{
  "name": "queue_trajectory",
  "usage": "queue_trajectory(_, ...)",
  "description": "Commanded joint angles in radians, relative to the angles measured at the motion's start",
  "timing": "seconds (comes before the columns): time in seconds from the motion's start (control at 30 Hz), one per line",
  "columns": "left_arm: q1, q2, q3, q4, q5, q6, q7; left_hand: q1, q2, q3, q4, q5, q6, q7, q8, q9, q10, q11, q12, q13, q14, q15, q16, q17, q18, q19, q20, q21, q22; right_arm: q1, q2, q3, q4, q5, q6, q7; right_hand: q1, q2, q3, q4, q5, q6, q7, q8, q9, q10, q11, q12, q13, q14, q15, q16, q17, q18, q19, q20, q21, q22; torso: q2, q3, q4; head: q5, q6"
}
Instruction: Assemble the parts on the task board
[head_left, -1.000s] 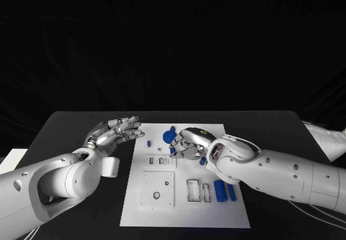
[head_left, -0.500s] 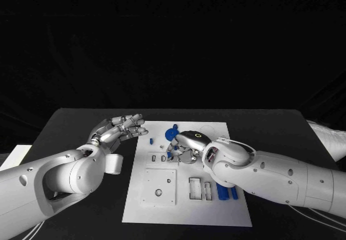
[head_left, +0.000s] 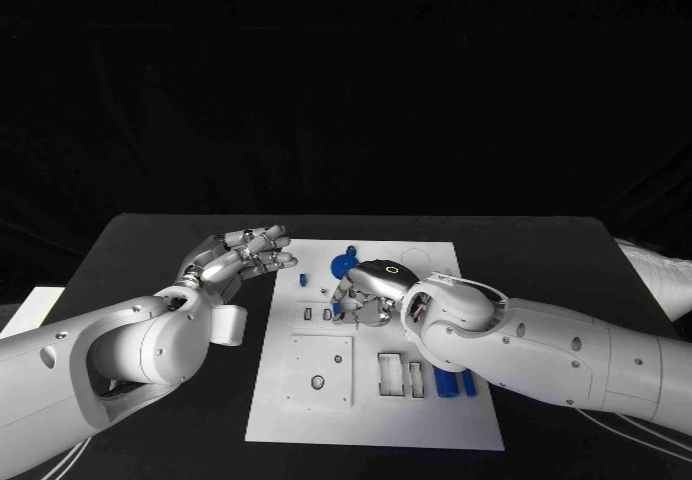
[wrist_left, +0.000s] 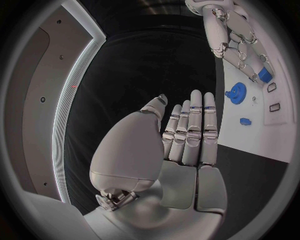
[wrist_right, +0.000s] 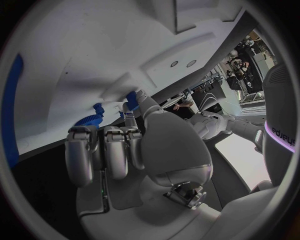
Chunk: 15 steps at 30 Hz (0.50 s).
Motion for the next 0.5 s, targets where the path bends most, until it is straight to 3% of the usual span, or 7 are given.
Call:
queue_trajectory(0.03, 0.000, 0.001, 0.001, 0.003, -0.005, 0.020, 0.004, 0.008, -0.003, 0.004, 0.001, 0.001, -0.006, 0.003, -0.003, -0.001, -0.005, 0.000, -0.004, -0.001, -0.006, 0.001, -0.006, 0.001, 0.011, -0.004, 0.002, -0.003, -0.001, -0.005, 0.000, -0.004, -0.004, -0.031, 0.062, -0.031, -0.015, -0.003, 0.001, 0.007, 0.002, 0.043, -0.026, -0.006, 0.000, 0.102, -0.004, 0.001, 0.261, 0.100, -0.004, -0.005, 0.234, -0.009, 0.049, -0.004, -0.007, 0.135, 0.000, -0.0002, -0.0003, 0.001, 0.000)
queue_trajectory(0.23, 0.000, 0.000, 0.001, 0.003, -0.005, 0.020, 0.005, 0.008, -0.003, 0.004, 0.001, 0.001, -0.006, 0.003, -0.003, -0.001, -0.005, 0.000, -0.004, -0.001, -0.006, 0.001, -0.006, 0.001, 0.011, -0.004, 0.002, -0.003, -0.001, -0.006, 0.001, -0.005, 0.002, -0.043, 0.083, -0.045, -0.028, -0.017, -0.002, 0.009, 0.001, 0.036, -0.021, -0.013, -0.002, 0.100, 0.000, -0.007, 0.258, 0.099, -0.001, -0.007, 0.229, -0.007, 0.046, -0.002, -0.010, 0.128, -0.001, 0.0001, 0.0005, 0.000, -0.002)
queue_trajectory(0.5, 0.000, -0.001, 0.001, 0.002, -0.005, 0.020, 0.005, 0.008, -0.003, 0.004, 0.001, 0.001, -0.006, 0.003, -0.003, -0.001, -0.005, 0.000, -0.004, -0.001, -0.006, 0.001, -0.006, 0.001, 0.011, -0.004, 0.002, -0.003, -0.001, -0.007, -0.001, -0.006, 0.006, -0.062, 0.100, -0.070, -0.056, -0.053, -0.016, 0.018, 0.013, 0.011, -0.009, -0.025, -0.009, 0.088, 0.011, -0.037, 0.244, 0.097, 0.007, -0.011, 0.222, -0.005, 0.041, 0.005, -0.016, 0.117, 0.000, -0.0001, -0.0006, 0.001, -0.001)
